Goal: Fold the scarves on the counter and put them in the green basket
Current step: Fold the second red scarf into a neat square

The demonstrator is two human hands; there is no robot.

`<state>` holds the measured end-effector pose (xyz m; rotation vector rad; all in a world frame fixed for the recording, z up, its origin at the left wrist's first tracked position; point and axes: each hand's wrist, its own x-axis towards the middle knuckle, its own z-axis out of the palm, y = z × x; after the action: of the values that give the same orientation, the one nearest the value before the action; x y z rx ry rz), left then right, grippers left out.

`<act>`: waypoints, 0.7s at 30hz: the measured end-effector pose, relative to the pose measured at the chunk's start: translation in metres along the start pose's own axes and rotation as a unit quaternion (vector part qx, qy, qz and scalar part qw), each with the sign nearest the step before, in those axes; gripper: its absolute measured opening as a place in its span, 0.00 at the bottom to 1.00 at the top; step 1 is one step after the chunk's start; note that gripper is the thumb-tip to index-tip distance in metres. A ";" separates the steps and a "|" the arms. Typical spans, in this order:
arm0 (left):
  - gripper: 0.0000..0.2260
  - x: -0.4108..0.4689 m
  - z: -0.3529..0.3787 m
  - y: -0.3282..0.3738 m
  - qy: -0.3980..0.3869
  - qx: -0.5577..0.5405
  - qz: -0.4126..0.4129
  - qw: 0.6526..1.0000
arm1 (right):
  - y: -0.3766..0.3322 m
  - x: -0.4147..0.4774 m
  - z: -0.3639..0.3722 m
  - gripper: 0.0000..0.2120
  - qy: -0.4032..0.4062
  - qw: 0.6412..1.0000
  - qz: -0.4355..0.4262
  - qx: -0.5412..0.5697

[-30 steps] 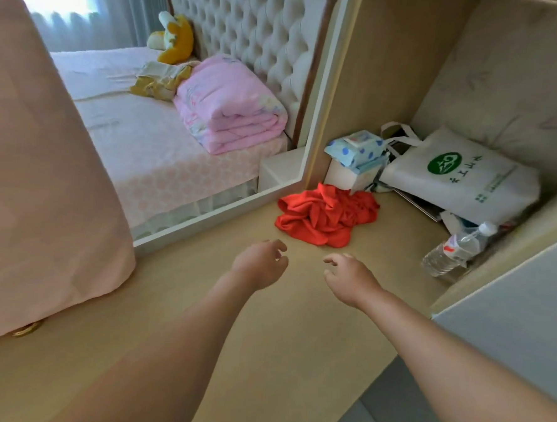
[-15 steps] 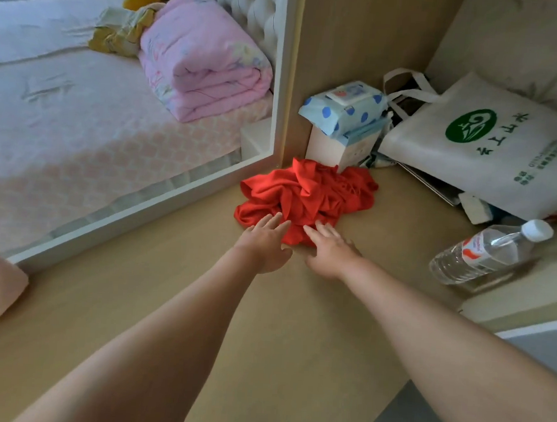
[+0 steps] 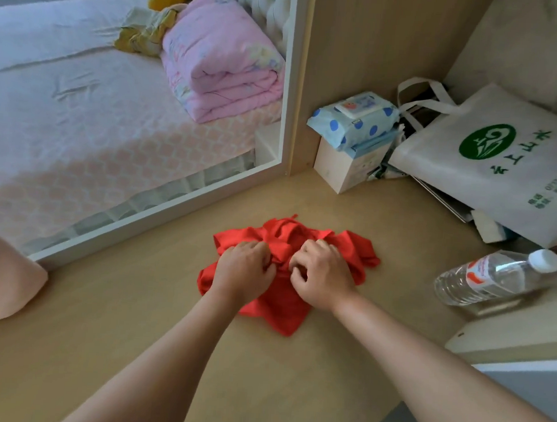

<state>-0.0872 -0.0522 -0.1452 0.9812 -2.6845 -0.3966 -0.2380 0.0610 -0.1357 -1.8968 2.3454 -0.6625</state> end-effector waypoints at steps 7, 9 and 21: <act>0.39 -0.006 0.004 -0.001 -0.233 0.048 -0.029 0.971 | 0.010 -0.007 0.011 0.49 -0.293 0.945 0.143 0.001; 0.33 -0.025 0.003 -0.006 -0.231 0.084 -0.021 0.969 | -0.001 -0.018 0.016 0.49 -0.297 0.946 0.128 -0.004; 0.19 -0.208 -0.072 -0.091 -0.168 -0.070 -0.133 0.974 | -0.184 -0.080 0.041 0.50 -0.365 0.928 0.073 0.020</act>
<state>0.1435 0.0059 -0.1386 1.3390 -2.7649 -0.8669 -0.0363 0.0956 -0.1249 -1.5477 1.9240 0.0298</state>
